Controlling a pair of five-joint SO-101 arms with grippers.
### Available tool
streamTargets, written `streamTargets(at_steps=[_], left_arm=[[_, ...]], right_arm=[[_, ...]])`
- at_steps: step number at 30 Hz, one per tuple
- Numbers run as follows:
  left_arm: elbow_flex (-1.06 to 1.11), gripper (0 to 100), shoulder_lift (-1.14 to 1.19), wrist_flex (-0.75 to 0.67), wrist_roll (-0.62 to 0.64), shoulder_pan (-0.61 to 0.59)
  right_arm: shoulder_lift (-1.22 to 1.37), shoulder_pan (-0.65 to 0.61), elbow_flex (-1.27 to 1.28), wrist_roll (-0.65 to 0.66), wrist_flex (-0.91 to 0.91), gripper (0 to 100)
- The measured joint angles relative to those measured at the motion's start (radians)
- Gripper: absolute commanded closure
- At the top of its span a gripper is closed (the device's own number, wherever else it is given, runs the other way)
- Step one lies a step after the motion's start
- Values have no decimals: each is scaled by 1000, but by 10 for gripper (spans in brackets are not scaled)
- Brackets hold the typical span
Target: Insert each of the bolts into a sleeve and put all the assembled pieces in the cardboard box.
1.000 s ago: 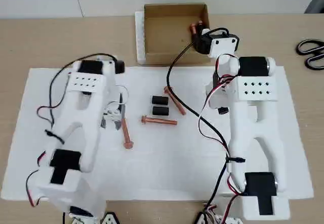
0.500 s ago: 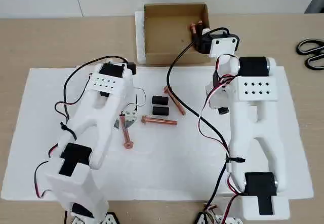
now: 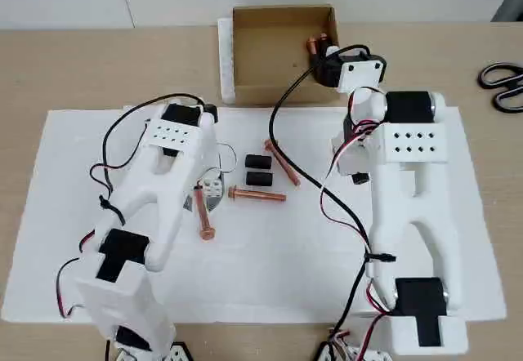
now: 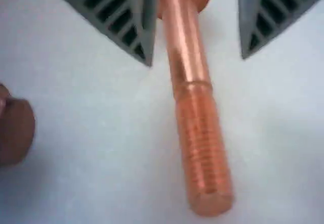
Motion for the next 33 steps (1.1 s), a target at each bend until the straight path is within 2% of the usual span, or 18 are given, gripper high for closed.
streamTargets(at_steps=[10, 23, 27, 33], left_arm=[[84, 892, 0, -80, 0, 0], [84, 893, 23, -91, 0, 0], [68, 990, 84, -100, 0, 15], [37, 995, 123, -101, 6, 71]], right_arm=[[0, 0, 0, 0, 0, 981], [0, 0, 0, 0, 0, 981], [0, 0, 0, 0, 0, 981], [0, 9, 0, 0, 0, 981]])
